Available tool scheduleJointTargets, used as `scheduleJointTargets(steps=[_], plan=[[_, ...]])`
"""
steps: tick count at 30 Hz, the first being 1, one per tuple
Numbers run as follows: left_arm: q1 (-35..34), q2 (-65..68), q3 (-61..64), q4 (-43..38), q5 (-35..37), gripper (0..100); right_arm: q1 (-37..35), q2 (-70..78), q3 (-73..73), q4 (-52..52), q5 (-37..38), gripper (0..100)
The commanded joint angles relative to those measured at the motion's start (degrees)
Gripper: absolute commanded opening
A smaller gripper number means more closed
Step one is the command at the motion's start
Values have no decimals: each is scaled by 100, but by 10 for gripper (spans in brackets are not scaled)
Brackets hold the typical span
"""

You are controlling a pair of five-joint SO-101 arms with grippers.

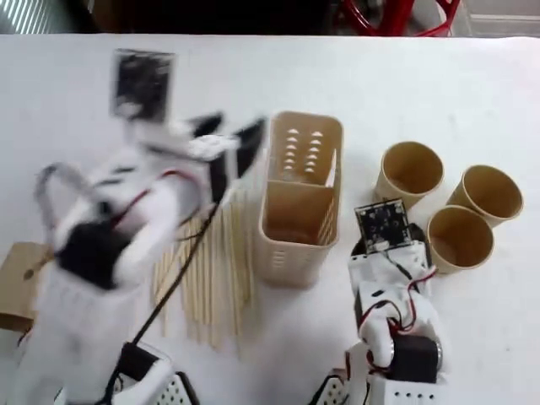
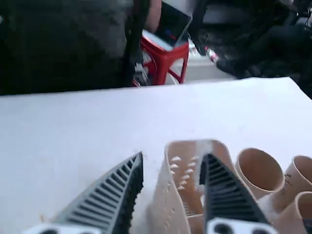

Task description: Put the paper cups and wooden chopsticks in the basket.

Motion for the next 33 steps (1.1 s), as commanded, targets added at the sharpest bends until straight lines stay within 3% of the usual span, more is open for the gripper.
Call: scheduleJointTargets(steps=[1,5,12,17,27,33], plan=[[-585,-963,-149,202,-774,158,347,40,-712,514,492,245],[-1420,-1666,422,589,-1451,154,1077,48,-1363,822,1591,247],[-2642,-1736,1943,404,-1407,155,2826,145,-1697,725,2716,247],[-2844,-1121,2708,132,-1389,155,3626,1490,-2303,400,2673,245],[-2818,-734,3938,-870,-1389,155,3837,6369,-4571,629,1398,245],[-2598,-734,4316,-1371,-1389,155,3837,7530,-4826,593,1125,245]])
